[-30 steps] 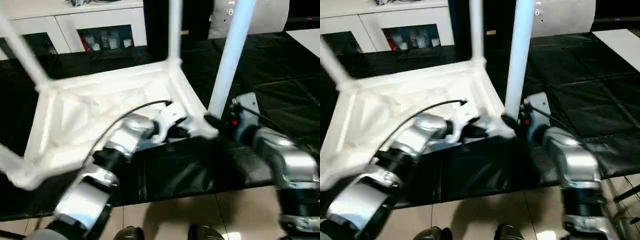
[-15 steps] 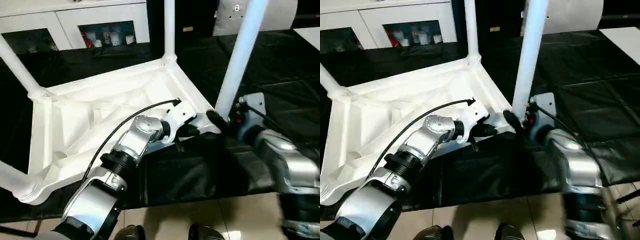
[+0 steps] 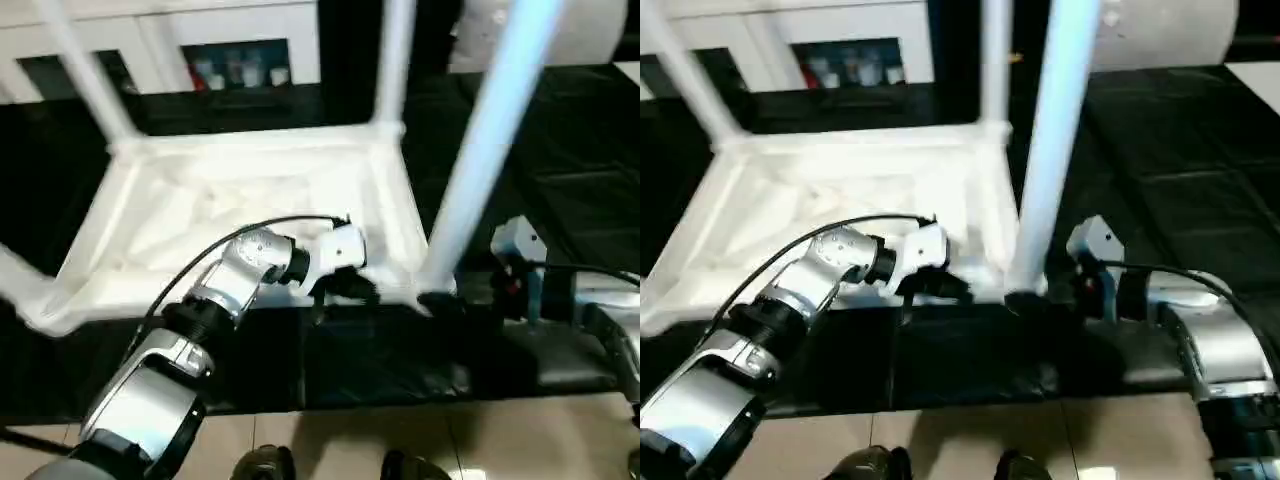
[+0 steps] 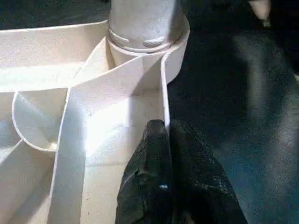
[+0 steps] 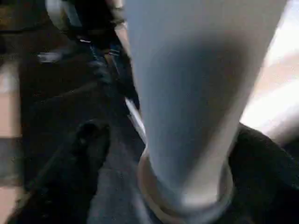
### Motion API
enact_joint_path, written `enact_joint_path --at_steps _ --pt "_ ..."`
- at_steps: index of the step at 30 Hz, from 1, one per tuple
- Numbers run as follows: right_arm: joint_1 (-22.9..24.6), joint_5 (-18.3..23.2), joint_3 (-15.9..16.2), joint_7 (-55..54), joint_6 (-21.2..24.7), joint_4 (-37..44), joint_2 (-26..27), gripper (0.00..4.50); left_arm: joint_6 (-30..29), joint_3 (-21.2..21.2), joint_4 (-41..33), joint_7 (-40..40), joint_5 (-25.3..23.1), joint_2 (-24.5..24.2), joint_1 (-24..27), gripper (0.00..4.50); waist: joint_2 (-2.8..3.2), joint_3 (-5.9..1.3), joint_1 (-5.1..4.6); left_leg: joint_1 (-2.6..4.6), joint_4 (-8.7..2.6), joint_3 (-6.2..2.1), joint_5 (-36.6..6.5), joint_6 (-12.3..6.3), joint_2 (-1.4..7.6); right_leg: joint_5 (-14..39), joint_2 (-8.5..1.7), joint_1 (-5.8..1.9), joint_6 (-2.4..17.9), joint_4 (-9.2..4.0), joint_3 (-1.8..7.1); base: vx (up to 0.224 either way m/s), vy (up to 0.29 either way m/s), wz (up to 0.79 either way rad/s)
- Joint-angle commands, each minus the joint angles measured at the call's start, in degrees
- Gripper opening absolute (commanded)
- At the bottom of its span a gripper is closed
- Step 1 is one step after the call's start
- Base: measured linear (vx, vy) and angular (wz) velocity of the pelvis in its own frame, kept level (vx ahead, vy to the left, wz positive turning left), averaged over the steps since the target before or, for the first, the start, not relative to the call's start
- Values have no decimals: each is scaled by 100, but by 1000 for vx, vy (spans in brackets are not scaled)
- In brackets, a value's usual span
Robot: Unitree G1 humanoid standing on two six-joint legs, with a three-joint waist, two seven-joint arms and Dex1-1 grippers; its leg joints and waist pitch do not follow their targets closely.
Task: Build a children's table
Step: Rotate leg to tighten
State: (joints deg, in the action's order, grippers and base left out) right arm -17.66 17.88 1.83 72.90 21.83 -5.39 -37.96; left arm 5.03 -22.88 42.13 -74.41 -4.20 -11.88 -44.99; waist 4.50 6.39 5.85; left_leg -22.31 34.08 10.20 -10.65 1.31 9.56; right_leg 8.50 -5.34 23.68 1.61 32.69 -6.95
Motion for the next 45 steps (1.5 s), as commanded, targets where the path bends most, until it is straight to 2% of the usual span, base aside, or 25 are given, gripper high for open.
enact_joint_path --at_steps 1,5,10,14,16,21,22,23,26,27,28,30,31,32,33,34,35,36,37,38,39,40,41,42,45 --pt "-56 204 160 461 50 -13 -113 369 288 -340 -17 -392 -175 -18 -30 0 -142 -487 -7 86 -325 -143 -609 -1107 423 1167 -455 -368 1314 -320 351 0 0 0" --pt "-137 206 323 755 56 -114 -182 332 447 -358 72 -535 -197 -18 -69 0 -171 -467 46 95 -344 -141 -784 -920 420 1596 -464 -361 1231 -359 354 0 0 0" --pt "-177 277 400 1007 111 -168 -243 288 526 -343 157 -599 -146 -28 -122 0 -185 -444 41 102 -360 -144 -983 -768 403 2030 -464 -359 1082 -413 351 0 0 0" --pt "-163 338 429 1120 159 -164 -281 267 566 -314 238 -613 -133 -29 -142 0 -181 -456 47 102 -357 -148 -925 -773 407 1949 -464 -361 1073 -402 356 0 0 0" --pt "-134 373 438 1143 168 -157 -287 236 543 -289 264 -620 -117 -22 -140 0 -182 -461 50 97 -353 -148 -872 -801 404 1883 -462 -362 1088 -394 353 0 0 0" --pt "-35 628 295 920 440 4 -101 223 196 -153 267 -594 10 42 -145 0 -185 -451 50 92 -355 -145 -841 -825 402 1881 -459 -364 1099 -392 351 0 0 0" --pt "-25 680 237 768 519 67 -16 221 102 -125 247 -556 30 54 -143 0 -155 -441 53 90 -359 -153 -854 -823 404 1927 -463 -358 1095 -397 346 0 0 0" --pt "-13 724 176 548 640 141 97 220 -13 -88 234 -491 57 77 -146 0 -176 -435 37 89 -363 -149 -901 -799 394 2003 -463 -362 1072 -419 345 0 0 0" --pt "84 638 103 -60 678 380 380 220 -345 33 207 -131 77 166 -160 0 -179 -394 9 99 -394 -154 -1080 -664 382 2385 -451 -348 947 -464 337 0 0 0" --pt "97 553 97 -427 826 456 530 220 -516 99 197 127 57 221 -173 0 -180 -366 -27 123 -400 -158 -1256 -516 348 2832 -459 -331 790 -525 325 0 0 0" --pt "90 513 97 -629 950 481 608 217 -603 132 192 265 44 250 -180 0 -169 -361 -26 143 -411 -167 -1294 -476 343 2969 -460 -327 753 -545 314 0 0 0" --pt "18 153 47 -1525 1032 454 1015 215 -951 221 113 670 17 366 -171 0 -165 -338 -106 151 -424 -179 -1430 -342 324 3321 -450 -298 592 -597 293 0 0 0" --pt "-5 84 25 -1739 1101 448 1115 214 -1046 249 91 769 19 402 -170 0 -166 -321 -172 118 -437 -210 -1551 -266 311 3469 -459 -319 525 -605 261 0 0 0" --pt "-75 -81 -86 -2443 1333 446 1482 213 -1365 356 12 1101 36 549 -167 0 -201 -287 -206 98 -456 -228 -1610 -244 305 3536 -455 -327 463 -614 250 0 0 0" --pt "-75 -81 -86 -2443 1333 446 1482 212 -1365 356 12 1101 36 549 -167 0 -165 -293 -268 135 -460 -238 -1726 -195 305 3606 -449 -284 432 -633 251 0 0 0" --pt "-139 -231 -187 -3047 1542 411 1800 211 -1574 446 -8 1407 45 698 -188 0 -165 -293 -268 135 -460 -238 -1726 -195 305 3606 -449 -284 432 -633 251 0 0 0" --pt "-240 -487 -313 -3918 1716 300 2251 210 -1776 589 52 1927 43 931 -251 0 -145 -290 -370 141 -467 -252 -1814 -138 306 3504 -447 -277 467 -642 245 0 0 0" --pt "-301 -599 -389 -4350 1735 205 2483 209 -1829 666 124 2201 47 1056 -297 0 -149 -289 -451 103 -485 -274 -1847 -102 311 3403 -445 -295 480 -625 236 0 0 0" --pt "-354 -641 -466 -4661 1704 113 2672 208 -1849 728 168 2398 68 1166 -327 0 -135 -298 -465 102 -485 -280 -1856 -92 311 3363 -450 -303 470 -623 232 0 0 0" --pt "-395 -646 -521 -4943 1689 48 2831 208 -1866 778 188 2576 92 1268 -346 0 -138 -312 -496 135 -481 -269 -1886 -138 303 3263 -456 -283 472 -656 236 0 0 0" --pt "-457 -663 -587 -5287 1673 -59 3040 208 -1841 850 250 2824 127 1411 -379 0 -114 -309 -530 126 -489 -249 -1809 -204 307 2998 -446 -270 542 -649 270 0 0 0" --pt "-470 -621 -625 -5339 1650 -91 3091 208 -1821 858 262 2851 136 1439 -381 0 -114 -309 -530 126 -489 -249 -1809 -204 307 2998 -446 -270 542 -649 270 0 0 0" --pt "-508 -496 -762 -5507 1593 -175 3267 208 -1777 884 281 2931 151 1529 -383 0 -125 -345 -540 97 -483 -231 -1574 -320 308 2503 -446 -301 690 -600 293 0 0 0" --pt "-511 -490 -777 -5514 1579 -173 3285 208 -1773 883 271 2934 150 1538 -378 0 -123 -341 -536 95 -484 -225 -1522 -363 314 2383 -445 -299 739 -589 302 0 0 0" --pt "-450 -493 -901 -5453 1574 44 3332 280 -1581 728 103 2683 43 1485 -258 0 -114 -367 -508 82 -467 -189 -1150 -595 317 1711 -446 -341 983 -507 328 18 -4 2"
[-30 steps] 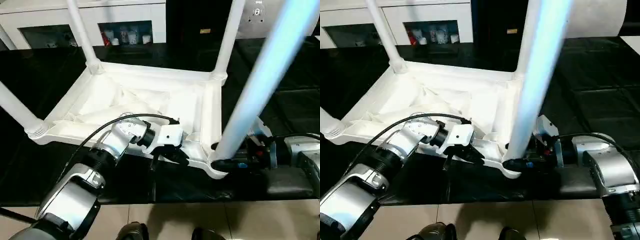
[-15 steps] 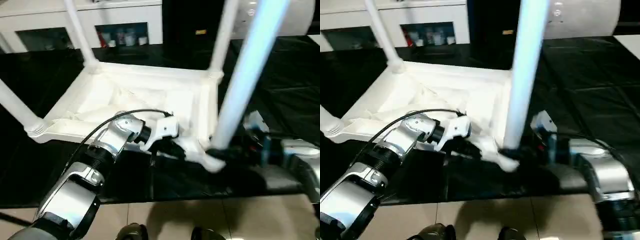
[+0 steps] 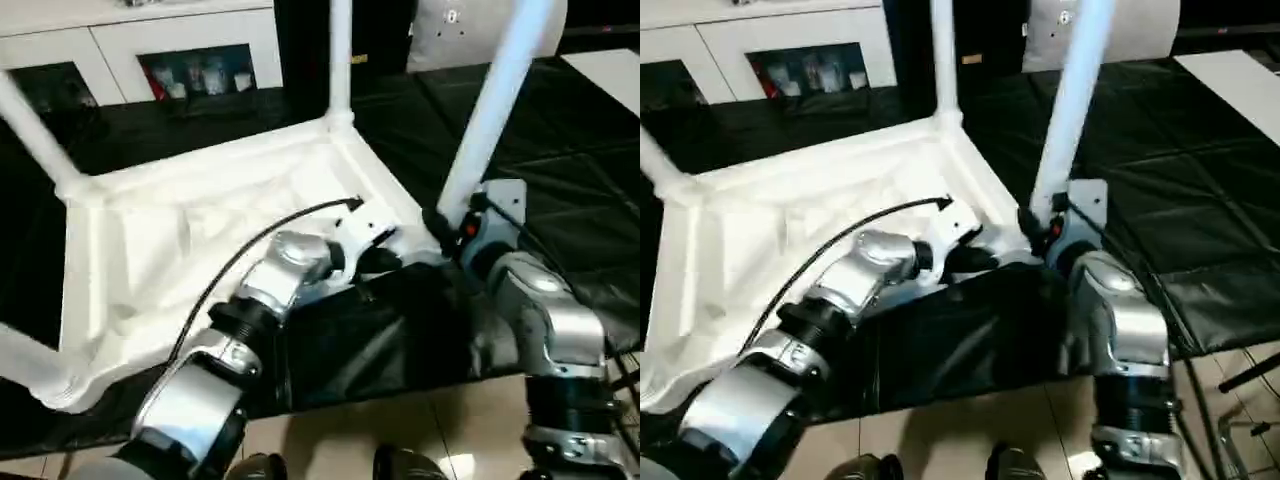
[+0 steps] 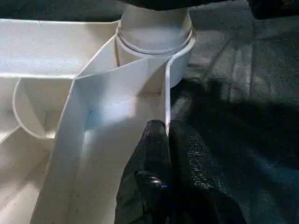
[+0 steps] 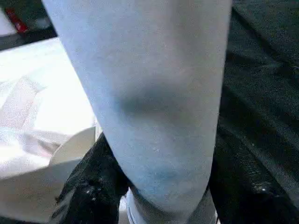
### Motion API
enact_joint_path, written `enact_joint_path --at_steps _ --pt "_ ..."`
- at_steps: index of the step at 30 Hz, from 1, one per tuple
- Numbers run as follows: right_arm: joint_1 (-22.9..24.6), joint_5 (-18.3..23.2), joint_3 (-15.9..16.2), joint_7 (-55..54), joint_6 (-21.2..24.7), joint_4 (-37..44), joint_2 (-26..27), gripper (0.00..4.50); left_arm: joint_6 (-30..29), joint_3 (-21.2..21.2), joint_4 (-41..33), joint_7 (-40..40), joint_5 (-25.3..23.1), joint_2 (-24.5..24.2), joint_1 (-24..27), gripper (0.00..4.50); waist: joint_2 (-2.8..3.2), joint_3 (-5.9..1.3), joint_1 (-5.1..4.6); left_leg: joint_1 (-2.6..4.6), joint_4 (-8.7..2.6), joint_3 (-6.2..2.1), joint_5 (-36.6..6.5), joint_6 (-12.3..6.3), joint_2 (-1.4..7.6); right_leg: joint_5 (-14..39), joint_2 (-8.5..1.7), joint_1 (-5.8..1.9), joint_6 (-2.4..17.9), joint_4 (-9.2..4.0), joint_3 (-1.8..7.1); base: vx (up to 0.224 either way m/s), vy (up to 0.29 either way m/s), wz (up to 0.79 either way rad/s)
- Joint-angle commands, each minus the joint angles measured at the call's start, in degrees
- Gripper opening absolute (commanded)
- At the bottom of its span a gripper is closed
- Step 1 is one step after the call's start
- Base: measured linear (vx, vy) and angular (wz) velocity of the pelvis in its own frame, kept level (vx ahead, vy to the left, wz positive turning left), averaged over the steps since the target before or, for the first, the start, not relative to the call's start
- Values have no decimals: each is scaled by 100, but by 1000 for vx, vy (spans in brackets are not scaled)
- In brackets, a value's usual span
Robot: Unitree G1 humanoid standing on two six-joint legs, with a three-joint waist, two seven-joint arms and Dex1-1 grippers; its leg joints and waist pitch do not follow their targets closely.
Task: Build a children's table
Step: Rotate leg to tighten
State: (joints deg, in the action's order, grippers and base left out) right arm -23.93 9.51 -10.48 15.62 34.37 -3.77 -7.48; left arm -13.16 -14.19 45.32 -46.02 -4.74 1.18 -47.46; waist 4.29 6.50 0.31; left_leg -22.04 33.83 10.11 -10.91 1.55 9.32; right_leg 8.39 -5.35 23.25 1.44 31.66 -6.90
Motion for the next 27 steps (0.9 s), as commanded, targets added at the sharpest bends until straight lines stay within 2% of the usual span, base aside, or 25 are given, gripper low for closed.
enact_joint_path --at_steps 1,2,5,7,8,10,12,14,15,16,17,19,20,21,22,23,25,26,27 --pt "186 339 327 284 328 -96 278 283 246 -147 -224 -172 92 171 -4 0 -93 -377 46 55 -442 -180 -1125 -619 341 1722 -446 -298 1001 -404 323 0 0 0" --pt "272 316 299 246 418 109 258 288 284 -191 -283 -241 41 107 50 0 -115 -386 66 54 -435 -168 -992 -708 344 1595 -448 -316 1056 -389 331 0 0 0" --pt "483 329 352 397 382 404 43 323 626 -256 -175 -299 -83 -60 67 0 -102 -417 127 38 -417 -169 -712 -798 349 1429 -453 -343 1072 -343 335 0 0 0" --pt "572 309 384 450 353 501 -56 329 777 -272 -107 -277 -128 -118 58 0 -98 -414 138 45 -420 -163 -702 -813 355 1399 -444 -337 1076 -350 335 0 0 0" --pt "791 285 416 618 232 722 -253 334 1133 -295 -35 -285 -176 -218 65 0 -122 -447 180 43 -401 -169 -590 -861 353 1232 -444 -350 1071 -323 337 0 0 0" --pt "986 287 415 747 257 976 -441 363 1222 -206 -21 -267 -116 -253 69 0 -125 -449 216 50 -400 -159 -576 -888 361 1218 -443 -354 1069 -314 337 0 0 0" --pt "1286 318 378 908 304 1322 -681 371 1222 -103 -180 -418 46 -293 144 54 -171 -479 226 41 -396 -148 -619 -879 359 1351 -455 -374 1068 -323 335 0 0 0" --pt "1544 457 253 1064 337 1687 -848 383 1091 -41 -494 -691 254 -339 275 54 -157 -487 264 33 -390 -149 -588 -875 373 1441 -473 -369 1075 -318 342 0 0 0" --pt "1602 489 229 1108 319 1784 -876 399 1046 -35 -601 -750 302 -355 329 57 -150 -531 277 42 -374 -152 -503 -900 389 1308 -472 -362 1134 -292 347 0 0 0" --pt "1728 576 193 1231 326 1998 -958 399 997 -35 -818 -842 372 -396 446 57 -143 -533 275 32 -372 -158 -474 -918 399 1225 -465 -364 1163 -269 344 0 0 0" --pt "1836 644 193 1305 360 2165 -1060 411 1063 -45 -936 -850 386 -436 529 91 -142 -520 294 37 -371 -152 -459 -965 417 1145 -458 -338 1188 -264 352 0 0 0" --pt "1914 658 184 1342 375 2278 -1152 426 1036 -49 -1090 -849 399 -480 617 95 -128 -533 311 48 -359 -148 -479 -981 408 1160 -451 -337 1186 -269 347 0 0 0" --pt "2022 698 171 1506 372 2457 -1349 437 726 -74 -1630 -995 481 -670 863 95 -36 -539 360 63 -364 -157 -609 -866 413 1385 -462 -345 1149 -268 342 0 0 0" --pt "2022 698 171 1506 372 2457 -1349 443 726 -74 -1630 -995 481 -670 863 106 -89 -515 355 44 -378 -145 -684 -826 418 1472 -455 -338 1096 -304 350 0 0 0" --pt "2063 711 181 1604 329 2558 -1439 443 508 -85 -1990 -1074 511 -832 1020 106 -50 -531 364 65 -375 -143 -753 -769 408 1555 -454 -344 1088 -290 346 0 0 0" --pt "2066 846 183 1678 533 2682 -1498 450 318 -73 -2320 -1143 487 -1030 1160 140 -43 -543 354 69 -376 -143 -853 -674 379 1805 -448 -348 991 -313 338 0 0 0" --pt "2056 965 218 1784 659 2757 -1545 450 153 -48 -2578 -1189 459 -1214 1278 141 -47 -547 359 62 -380 -157 -831 -654 388 1819 -454 -363 959 -314 340 0 0 0" --pt "2016 1044 347 1910 711 2789 -1599 450 1 -30 -2935 -1247 340 -1558 1485 162 -24 -557 352 74 -379 -163 -840 -620 392 1849 -431 -345 892 -310 338 0 0 0" --pt "2016 1044 347 1910 711 2789 -1599 450 1 -30 -2935 -1247 340 -1558 1485 162 -11 -547 338 69 -382 -156 -868 -588 381 1937 -416 -327 843 -322 336 0 0 0"
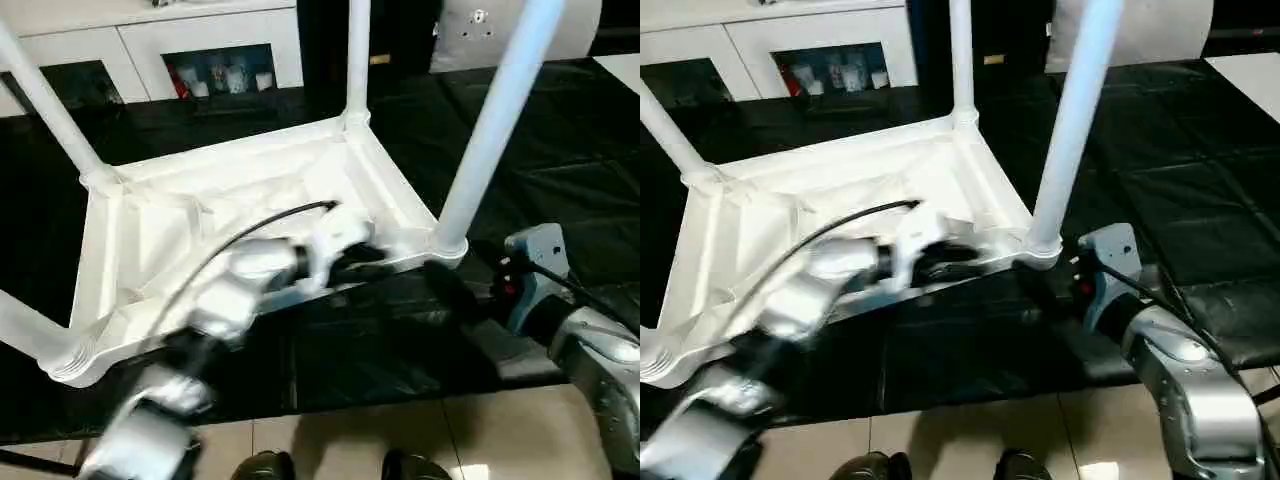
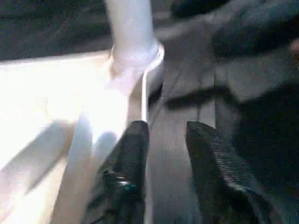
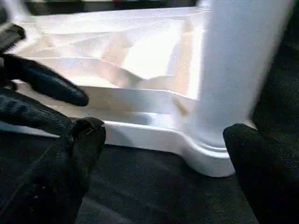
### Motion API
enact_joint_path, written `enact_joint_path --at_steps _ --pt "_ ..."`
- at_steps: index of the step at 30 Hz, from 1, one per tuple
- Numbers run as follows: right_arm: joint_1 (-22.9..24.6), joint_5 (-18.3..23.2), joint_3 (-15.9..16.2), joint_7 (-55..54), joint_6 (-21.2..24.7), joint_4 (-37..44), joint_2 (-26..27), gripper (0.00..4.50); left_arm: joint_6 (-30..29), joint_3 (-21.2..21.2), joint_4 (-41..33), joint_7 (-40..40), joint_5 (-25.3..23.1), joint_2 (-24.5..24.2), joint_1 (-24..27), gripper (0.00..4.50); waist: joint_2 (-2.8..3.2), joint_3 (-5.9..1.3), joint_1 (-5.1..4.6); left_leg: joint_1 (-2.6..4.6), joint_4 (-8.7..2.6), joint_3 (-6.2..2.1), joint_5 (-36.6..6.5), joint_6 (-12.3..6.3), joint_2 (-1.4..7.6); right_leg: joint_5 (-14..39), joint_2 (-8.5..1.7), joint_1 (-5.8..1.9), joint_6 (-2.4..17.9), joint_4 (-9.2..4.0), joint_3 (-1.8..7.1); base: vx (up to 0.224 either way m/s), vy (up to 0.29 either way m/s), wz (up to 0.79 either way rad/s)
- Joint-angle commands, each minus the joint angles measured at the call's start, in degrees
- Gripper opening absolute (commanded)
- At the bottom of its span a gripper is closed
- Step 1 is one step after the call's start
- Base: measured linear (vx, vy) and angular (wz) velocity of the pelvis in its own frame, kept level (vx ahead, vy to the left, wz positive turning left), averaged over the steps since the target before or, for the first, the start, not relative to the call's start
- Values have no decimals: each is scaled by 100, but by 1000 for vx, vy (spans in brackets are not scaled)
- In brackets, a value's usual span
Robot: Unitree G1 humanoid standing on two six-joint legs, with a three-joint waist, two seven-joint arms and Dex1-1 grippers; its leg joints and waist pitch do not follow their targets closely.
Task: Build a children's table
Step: Rotate leg to tighten, then rotate table base
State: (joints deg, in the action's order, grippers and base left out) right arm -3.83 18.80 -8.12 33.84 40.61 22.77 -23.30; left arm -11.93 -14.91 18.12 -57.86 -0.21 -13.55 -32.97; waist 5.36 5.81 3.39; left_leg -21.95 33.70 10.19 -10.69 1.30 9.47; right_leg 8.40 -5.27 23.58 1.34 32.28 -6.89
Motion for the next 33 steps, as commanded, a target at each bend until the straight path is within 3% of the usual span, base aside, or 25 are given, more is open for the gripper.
enact_joint_path --at_steps 1,3,4,5,6,7,8,10,11,13,15,19,21,25,28,29,33 --pt "-43 85 199 99 47 106 -16 450 -191 62 -411 -95 -171 -281 164 177 -119 -482 30 79 -366 -154 -918 -537 359 2002 -416 -346 833 -397 332 0 0 0" --pt "-229 -9 379 75 -60 -72 43 450 -379 144 -792 -198 -184 -630 410 186 -103 -489 31 73 -366 -170 -878 -474 364 2011 -419 -347 796 -379 330 0 0 0" --pt "-308 -36 440 62 -92 -154 68 450 -472 178 -940 -240 -158 -738 495 190 -148 -477 36 82 -377 -162 -905 -459 367 2060 -412 -330 791 -392 330 0 0 0" --pt "-597 -154 640 27 -202 -468 169 450 -775 235 -1439 -362 -82 -1059 748 210 -114 -507 21 69 -375 -186 -864 -396 373 1976 -425 -342 840 -321 323 0 0 0" --pt "-616 -163 653 25 -210 -488 174 450 -799 235 -1474 -366 -77 -1079 764 221 -109 -503 1 72 -381 -188 -890 -378 376 1968 -434 -334 878 -317 334 0 0 0" --pt "-729 -219 727 15 -252 -608 207 450 -939 234 -1680 -384 -47 -1196 850 221 -77 -489 -5 112 -370 -165 -981 -338 369 2067 -409 -290 883 -343 343 0 0 0" --pt "-960 -301 839 -37 -306 -859 309 450 -1030 262 -1854 -348 -71 -1308 945 232 -108 -479 20 104 -373 -155 -994 -306 358 2079 -405 -289 909 -336 359 0 0 0" --pt "-1269 -459 999 -128 -449 -1226 435 450 -1126 274 -2057 -307 -130 -1463 1065 241 -100 -467 34 106 -374 -149 -1039 -270 351 2118 -396 -271 907 -339 362 0 0 0" --pt "-1456 -566 1098 -175 -535 -1463 497 450 -1162 279 -2126 -266 -192 -1539 1121 266 -144 -456 53 104 -384 -155 -1122 -209 359 2194 -410 -269 894 -331 366 0 0 0" --pt "-1740 -740 1223 -341 -744 -1859 624 450 -1159 286 -2182 -136 -334 -1644 1217 270 -113 -460 79 136 -373 -152 -1186 -158 354 2268 -415 -256 836 -332 377 0 0 0" --pt "-2094 -917 1272 -675 -967 -2384 886 450 -1147 301 -2193 95 -491 -1717 1324 275 -148 -452 52 106 -391 -161 -1228 -109 340 2289 -402 -267 806 -326 373 0 0 0" --pt "-2485 -1104 1284 -1025 -1275 -3081 1159 450 -1232 300 -2277 314 -519 -1749 1448 275 -120 -471 17 96 -385 -176 -1204 -68 340 2086 -405 -278 890 -280 371 0 0 0" --pt "-2819 -1128 981 -1649 -1439 -3760 1449 450 -1265 197 -2328 379 -597 -1791 1580 275 -112 -470 7 97 -382 -169 -1129 -78 339 1866 -391 -275 941 -261 383 0 0 0" --pt "-2989 -1100 714 -2083 -1540 -4185 1607 450 -1244 147 -2272 544 -744 -1797 1612 275 -109 -495 17 105 -363 -153 -933 -127 338 1429 -379 -284 1077 -205 392 0 0 0" --pt "-3087 -1046 494 -2329 -1654 -4434 1707 450 -1155 209 -2225 710 -752 -1762 1652 275 -108 -492 17 109 -368 -152 -1017 -108 337 1504 -385 -289 1067 -220 386 0 0 0" --pt "-3115 -1030 445 -2366 -1687 -4493 1718 450 -1122 198 -2212 742 -768 -1777 1649 275 -84 -469 15 106 -369 -151 -1084 -94 329 1574 -388 -281 1050 -226 387 0 0 0" --pt "-3306 -994 132 -2647 -1986 -5001 1581 450 -762 140 -1876 1003 -985 -1847 1607 275 -144 -459 3 116 -376 -147 -1224 -75 323 1810 -385 -282 958 -266 382 0 0 0"
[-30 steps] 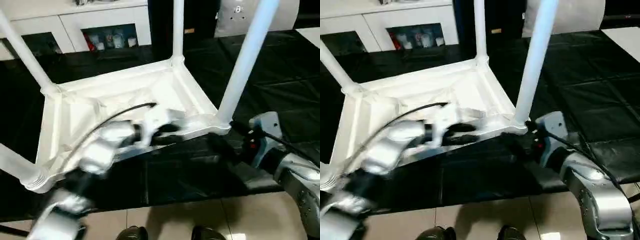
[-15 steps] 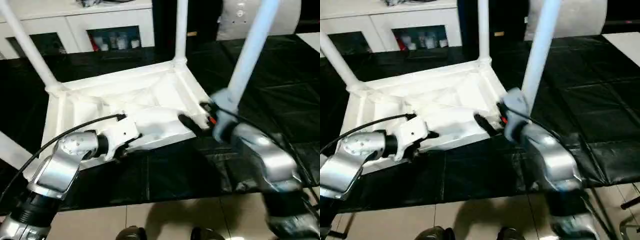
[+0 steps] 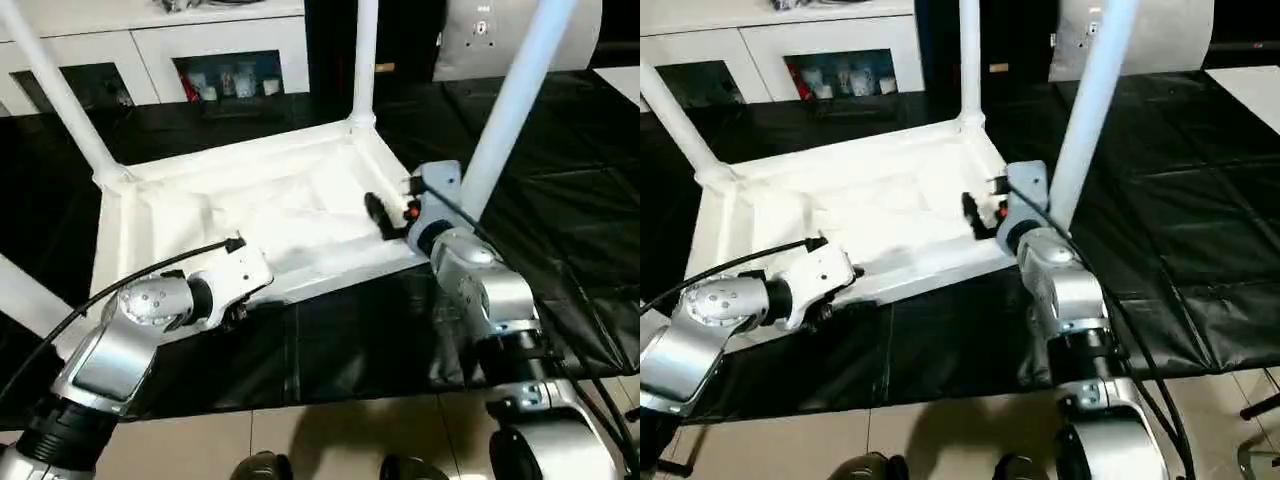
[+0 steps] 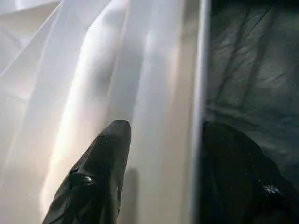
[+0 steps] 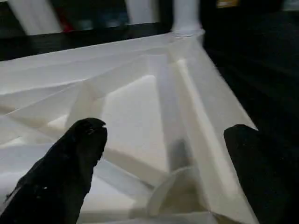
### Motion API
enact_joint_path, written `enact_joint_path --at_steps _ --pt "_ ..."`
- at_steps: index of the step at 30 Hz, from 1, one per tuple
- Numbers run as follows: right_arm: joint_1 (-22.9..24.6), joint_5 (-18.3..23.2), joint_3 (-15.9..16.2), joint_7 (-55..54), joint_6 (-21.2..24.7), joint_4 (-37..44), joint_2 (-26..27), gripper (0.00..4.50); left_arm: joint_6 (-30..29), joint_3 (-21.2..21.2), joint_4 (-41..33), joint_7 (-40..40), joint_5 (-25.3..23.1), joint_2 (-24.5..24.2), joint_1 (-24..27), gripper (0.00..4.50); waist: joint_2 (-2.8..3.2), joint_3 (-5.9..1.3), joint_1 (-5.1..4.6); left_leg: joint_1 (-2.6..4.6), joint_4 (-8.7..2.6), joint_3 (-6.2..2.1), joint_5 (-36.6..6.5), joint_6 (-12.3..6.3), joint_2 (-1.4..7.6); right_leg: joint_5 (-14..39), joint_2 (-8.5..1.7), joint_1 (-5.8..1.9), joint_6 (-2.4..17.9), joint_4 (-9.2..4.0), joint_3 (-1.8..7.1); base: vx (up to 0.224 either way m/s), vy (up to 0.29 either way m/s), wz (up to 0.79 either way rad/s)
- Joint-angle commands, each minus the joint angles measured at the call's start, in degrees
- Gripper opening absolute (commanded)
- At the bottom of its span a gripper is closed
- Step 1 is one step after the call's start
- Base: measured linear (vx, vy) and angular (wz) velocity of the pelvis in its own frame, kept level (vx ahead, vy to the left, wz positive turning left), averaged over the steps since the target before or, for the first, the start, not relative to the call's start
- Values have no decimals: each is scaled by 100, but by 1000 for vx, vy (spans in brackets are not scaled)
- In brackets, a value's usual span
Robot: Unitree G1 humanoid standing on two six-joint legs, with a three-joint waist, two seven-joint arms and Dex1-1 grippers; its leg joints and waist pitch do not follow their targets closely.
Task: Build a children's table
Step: Rotate table base
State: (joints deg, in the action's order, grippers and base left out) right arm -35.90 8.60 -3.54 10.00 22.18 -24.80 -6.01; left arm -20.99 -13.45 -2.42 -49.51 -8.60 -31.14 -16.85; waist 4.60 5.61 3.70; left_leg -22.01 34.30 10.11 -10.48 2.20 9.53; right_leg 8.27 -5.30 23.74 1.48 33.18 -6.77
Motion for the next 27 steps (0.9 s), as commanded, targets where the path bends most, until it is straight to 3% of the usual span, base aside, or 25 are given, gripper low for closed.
enact_joint_path --at_steps 1,3,11,13,17,18,19,21,22,23,27 --pt "-100 26 -326 -263 -143 -244 -148 450 144 -6 177 168 -147 -88 -5 275 -48 -444 -30 126 -434 -145 -1248 -149 318 1845 -385 -297 951 -348 370 0 0 0" --pt "-189 26 -453 -366 -288 -453 -293 450 308 7 359 323 -191 -74 -45 275 -86 -443 -35 132 -432 -135 -1240 -154 322 1792 -375 -282 958 -343 373 0 0 0" --pt "-181 32 -701 -444 -427 -588 -553 450 652 -84 773 632 -329 27 -200 275 -99 -457 -21 100 -408 -127 -1043 -261 310 1616 -379 -315 989 -321 366 0 0 0" --pt "-120 90 -813 -533 -489 -617 -662 450 814 -225 1050 739 -396 157 -344 275 -62 -468 -14 112 -391 -118 -969 -290 302 1552 -366 -303 1011 -327 361 0 0 0" --pt "-3 127 -960 -597 -477 -490 -742 450 999 -302 1563 1043 -483 422 -776 275 -89 -469 51 120 -385 -109 -1003 -295 299 1589 -366 -304 998 -343 358 0 0 0" --pt "7 123 -970 -605 -475 -479 -744 450 1024 -306 1611 1071 -492 438 -812 275 -127 -485 52 92 -386 -119 -958 -293 302 1559 -380 -337 984 -329 356 0 0 0" --pt "39 117 -980 -595 -468 -451 -774 450 1086 -319 1723 1132 -519 481 -904 275 -122 -487 61 86 -384 -123 -929 -298 300 1563 -389 -343 978 -321 353 0 0 0" --pt "166 79 -1051 -608 -474 -383 -923 450 1286 -345 2179 1417 -623 695 -1265 275 -123 -470 60 109 -375 -100 -961 -341 278 1709 -358 -306 913 -380 347 0 0 0" --pt "203 73 -1073 -636 -485 -368 -971 450 1325 -357 2296 1475 -641 759 -1350 275 -117 -495 92 142 -363 -97 -972 -317 290 1731 -375 -303 915 -376 353 0 0 0" --pt "242 85 -1104 -660 -488 -341 -1011 450 1383 -376 2432 1547 -663 820 -1436 275 -107 -498 102 105 -369 -114 -932 -314 296 1719 -384 -332 898 -359 342 0 0 0" --pt "346 108 -1172 -681 -454 -221 -1046 450 1601 -397 2828 1908 -769 931 -1652 275 -125 -519 104 82 -352 -120 -757 -401 298 1408 -375 -331 943 -324 339 0 0 0"
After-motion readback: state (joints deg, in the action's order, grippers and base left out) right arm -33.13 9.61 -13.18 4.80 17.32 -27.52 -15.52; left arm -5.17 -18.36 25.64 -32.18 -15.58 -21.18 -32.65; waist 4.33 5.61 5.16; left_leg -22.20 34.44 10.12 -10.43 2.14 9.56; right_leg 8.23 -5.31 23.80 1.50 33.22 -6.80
